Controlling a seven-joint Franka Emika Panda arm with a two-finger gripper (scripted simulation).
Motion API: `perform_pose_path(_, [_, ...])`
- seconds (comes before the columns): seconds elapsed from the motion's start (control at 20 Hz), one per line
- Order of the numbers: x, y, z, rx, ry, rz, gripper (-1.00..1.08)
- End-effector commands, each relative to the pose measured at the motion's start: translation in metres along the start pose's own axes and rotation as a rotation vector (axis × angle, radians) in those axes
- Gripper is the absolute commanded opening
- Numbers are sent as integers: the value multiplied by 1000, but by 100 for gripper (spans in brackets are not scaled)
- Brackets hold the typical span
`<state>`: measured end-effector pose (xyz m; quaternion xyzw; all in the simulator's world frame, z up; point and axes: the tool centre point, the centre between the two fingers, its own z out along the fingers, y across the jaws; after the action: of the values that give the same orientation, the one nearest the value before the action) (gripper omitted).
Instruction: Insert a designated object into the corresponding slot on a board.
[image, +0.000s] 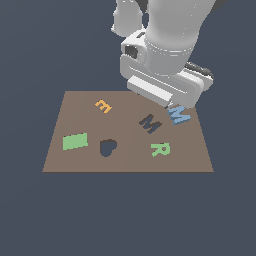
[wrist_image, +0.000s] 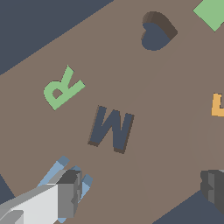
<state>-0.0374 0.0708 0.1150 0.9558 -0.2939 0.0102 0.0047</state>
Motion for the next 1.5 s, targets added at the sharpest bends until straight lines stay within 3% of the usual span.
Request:
perform_pose_path(0.0, [-10,-7,7,-1,-2,78,100])
perform_pose_path(0.75, [-48,-59,47,-4,-16,487,100])
perform_pose_path(1.45, [-55,-86,64,-5,-22,662,100])
